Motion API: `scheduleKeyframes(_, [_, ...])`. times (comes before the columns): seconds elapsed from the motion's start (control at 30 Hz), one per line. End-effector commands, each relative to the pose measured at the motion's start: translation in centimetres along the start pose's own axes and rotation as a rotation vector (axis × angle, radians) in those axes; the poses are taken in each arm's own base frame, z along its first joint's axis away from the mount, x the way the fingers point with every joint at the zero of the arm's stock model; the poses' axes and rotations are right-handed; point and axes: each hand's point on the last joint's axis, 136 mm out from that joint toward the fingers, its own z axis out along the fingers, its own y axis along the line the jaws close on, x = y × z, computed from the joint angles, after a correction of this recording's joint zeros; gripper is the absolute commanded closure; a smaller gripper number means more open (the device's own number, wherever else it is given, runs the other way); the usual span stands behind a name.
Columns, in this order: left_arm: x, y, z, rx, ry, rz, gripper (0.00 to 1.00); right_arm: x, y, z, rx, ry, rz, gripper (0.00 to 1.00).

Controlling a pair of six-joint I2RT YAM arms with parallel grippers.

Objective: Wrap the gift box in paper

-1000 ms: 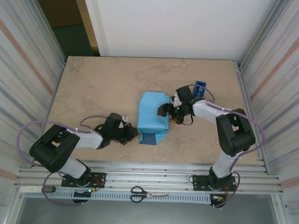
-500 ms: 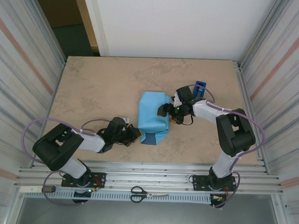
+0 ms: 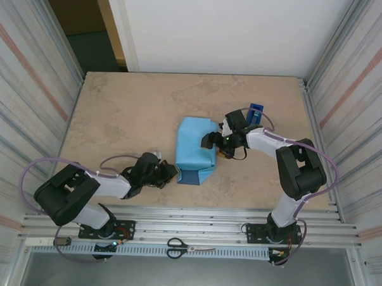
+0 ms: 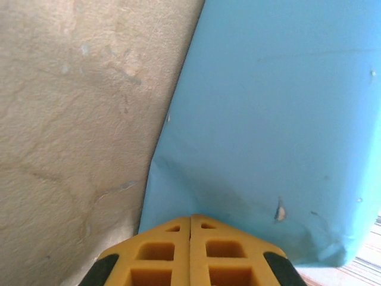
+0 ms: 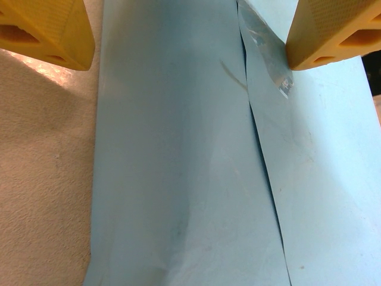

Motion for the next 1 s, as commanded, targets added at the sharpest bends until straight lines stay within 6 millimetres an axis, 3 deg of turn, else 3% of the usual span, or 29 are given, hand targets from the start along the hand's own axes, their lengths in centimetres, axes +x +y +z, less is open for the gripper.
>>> scheduleKeyframes(0.0, [-0.3, 0.7, 0.0, -0.045, -0.024, 0.0, 1.0, 2.4, -3.2, 1.2, 0.116, 0.062, 0.066, 0.17])
scheduleKeyframes(0.43, [-0.1, -1.5, 1.3, 0.023, -0.021, -0.006, 1.0, 2.8, -3.4, 1.4, 0.115, 0.073, 0.07, 0.17])
scheduleKeyframes(0.97, [-0.5, -2.5, 2.3, 0.062, -0.048, -0.019, 1.0, 3.0, -3.5, 1.4, 0.112, 0.078, 0.072, 0.17])
